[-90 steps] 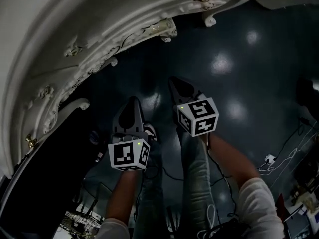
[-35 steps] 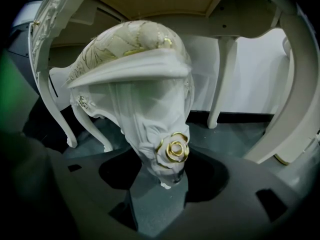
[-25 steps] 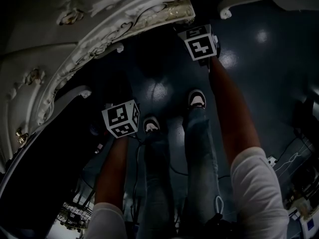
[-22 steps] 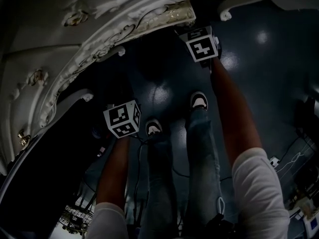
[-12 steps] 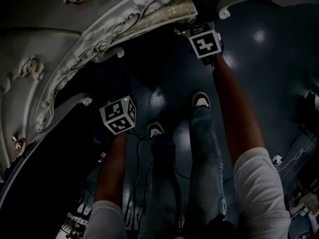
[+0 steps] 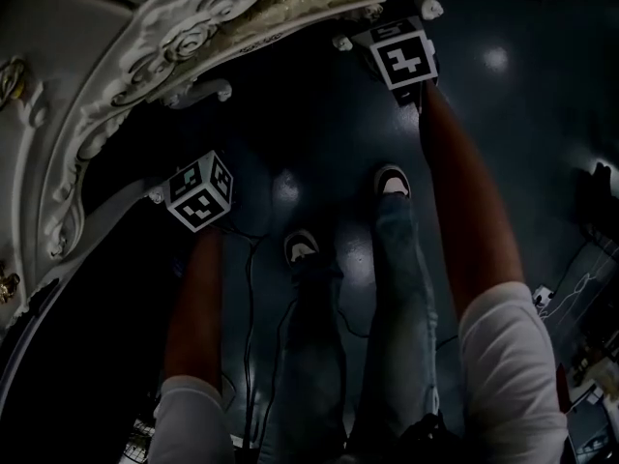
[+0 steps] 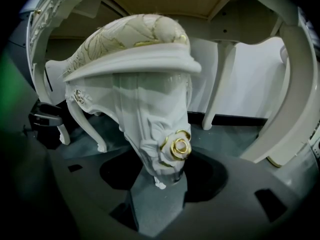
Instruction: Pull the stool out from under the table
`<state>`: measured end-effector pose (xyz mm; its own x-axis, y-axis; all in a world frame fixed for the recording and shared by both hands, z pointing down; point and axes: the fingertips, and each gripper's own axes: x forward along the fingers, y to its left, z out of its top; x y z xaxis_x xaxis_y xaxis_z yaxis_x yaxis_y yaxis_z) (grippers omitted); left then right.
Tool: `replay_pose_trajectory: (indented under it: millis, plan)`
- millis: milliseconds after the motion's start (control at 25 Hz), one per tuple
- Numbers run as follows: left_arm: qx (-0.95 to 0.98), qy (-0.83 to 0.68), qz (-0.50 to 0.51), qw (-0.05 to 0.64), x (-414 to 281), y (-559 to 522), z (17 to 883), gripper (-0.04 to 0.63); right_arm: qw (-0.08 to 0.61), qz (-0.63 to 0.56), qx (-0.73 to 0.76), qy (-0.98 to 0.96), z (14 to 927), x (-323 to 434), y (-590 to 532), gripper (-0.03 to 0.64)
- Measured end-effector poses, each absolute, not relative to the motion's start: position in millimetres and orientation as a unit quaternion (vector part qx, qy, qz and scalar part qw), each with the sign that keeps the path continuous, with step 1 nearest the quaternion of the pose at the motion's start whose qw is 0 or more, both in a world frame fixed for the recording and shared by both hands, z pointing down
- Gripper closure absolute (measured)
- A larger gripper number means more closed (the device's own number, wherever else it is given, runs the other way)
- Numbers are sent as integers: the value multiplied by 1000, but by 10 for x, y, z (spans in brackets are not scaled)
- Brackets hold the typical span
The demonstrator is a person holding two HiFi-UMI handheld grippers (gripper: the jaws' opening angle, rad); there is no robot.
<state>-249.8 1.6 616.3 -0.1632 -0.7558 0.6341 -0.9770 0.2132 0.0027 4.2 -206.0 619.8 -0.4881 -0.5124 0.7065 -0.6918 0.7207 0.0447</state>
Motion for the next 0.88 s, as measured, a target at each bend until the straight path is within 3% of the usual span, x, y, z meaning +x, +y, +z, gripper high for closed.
replay_pose_trajectory:
  millis: [360,600,880]
  plan:
    - [621,-711,253,213,-2668,-466,6094,275,363,122,356,-853,6190,50,-2056,374]
    - [596,-722,245,251,-2749,-660,6133,276,360,121,354,-855,6151,46,-2040,374]
    - [582,-731,262,240,-2775,-718,6101,304,359,125,348,-857,6151,42,-2019,374]
